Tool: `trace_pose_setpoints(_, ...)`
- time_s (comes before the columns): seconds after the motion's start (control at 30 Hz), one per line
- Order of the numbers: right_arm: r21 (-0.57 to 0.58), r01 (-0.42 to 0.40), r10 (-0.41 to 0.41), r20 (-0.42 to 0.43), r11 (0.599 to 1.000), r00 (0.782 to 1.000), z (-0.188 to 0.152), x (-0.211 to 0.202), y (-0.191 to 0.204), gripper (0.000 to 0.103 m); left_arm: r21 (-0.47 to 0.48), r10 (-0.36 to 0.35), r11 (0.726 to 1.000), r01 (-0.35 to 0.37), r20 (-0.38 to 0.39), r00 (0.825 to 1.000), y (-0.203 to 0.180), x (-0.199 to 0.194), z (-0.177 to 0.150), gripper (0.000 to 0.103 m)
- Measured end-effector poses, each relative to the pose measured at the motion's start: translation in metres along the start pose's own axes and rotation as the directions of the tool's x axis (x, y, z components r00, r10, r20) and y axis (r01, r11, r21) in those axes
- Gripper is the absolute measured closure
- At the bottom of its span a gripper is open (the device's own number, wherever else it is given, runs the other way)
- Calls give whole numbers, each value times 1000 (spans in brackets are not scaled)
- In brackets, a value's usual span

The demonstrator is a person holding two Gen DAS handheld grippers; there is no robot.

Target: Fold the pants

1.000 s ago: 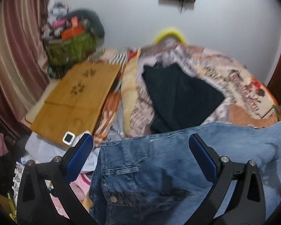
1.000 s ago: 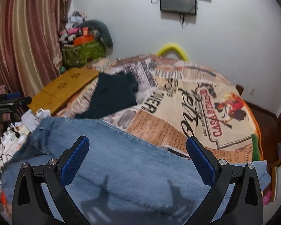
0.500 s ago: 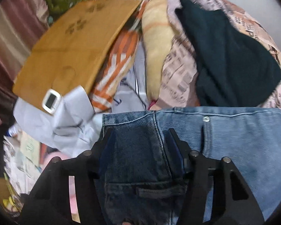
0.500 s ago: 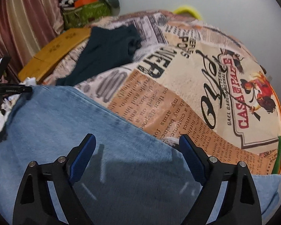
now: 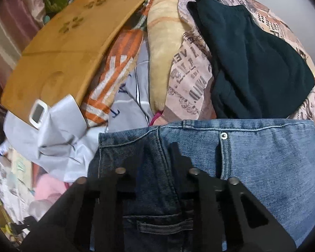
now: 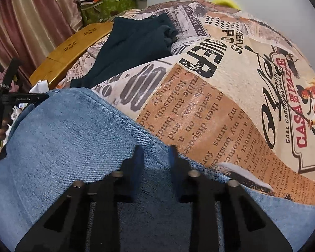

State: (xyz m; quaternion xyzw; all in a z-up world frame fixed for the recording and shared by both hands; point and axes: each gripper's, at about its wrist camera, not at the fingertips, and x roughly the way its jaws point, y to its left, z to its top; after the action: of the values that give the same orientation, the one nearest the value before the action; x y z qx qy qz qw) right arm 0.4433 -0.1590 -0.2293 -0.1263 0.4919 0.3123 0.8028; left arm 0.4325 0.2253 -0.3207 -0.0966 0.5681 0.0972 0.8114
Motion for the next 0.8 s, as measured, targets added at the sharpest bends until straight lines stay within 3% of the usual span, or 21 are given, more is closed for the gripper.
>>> trace_pose_setpoints(0.13,-13,6,-6,-13,1000,1000,9,0,-1,100,70,37,997,-41,59,998,-18,-25,10,95)
trace_pose_setpoints(0.33,37,51,-55,105,998,993,23,-44,-10,103,80,35,995,-52,197,980,-19,-91,23,97)
trace_pose_setpoints(0.47,58,42,-52,167,997,985,22,-88,-9,103,73,-4,997,-14,234,972,-15,-127,10,97)
trace_pose_setpoints(0.6,-1,33,-32,167,999,985,7,-108,12,103,106,-14,994,-14,255,967,-16,-146,-16,97)
trace_pose_setpoints(0.67,-28,57,-52,154,998,987,3,-110,18,99,119,-15,993,-16,260,966,-20,-149,-24,97)
trace_pose_setpoints(0.73,-53,85,-78,135,995,988,0,-104,21,87,123,-7,992,-25,253,967,-24,-146,-28,97)
trace_pose_setpoints(0.8,-63,98,-90,127,993,988,0,-96,18,60,125,-2,992,-30,248,969,-26,-142,-29,97)
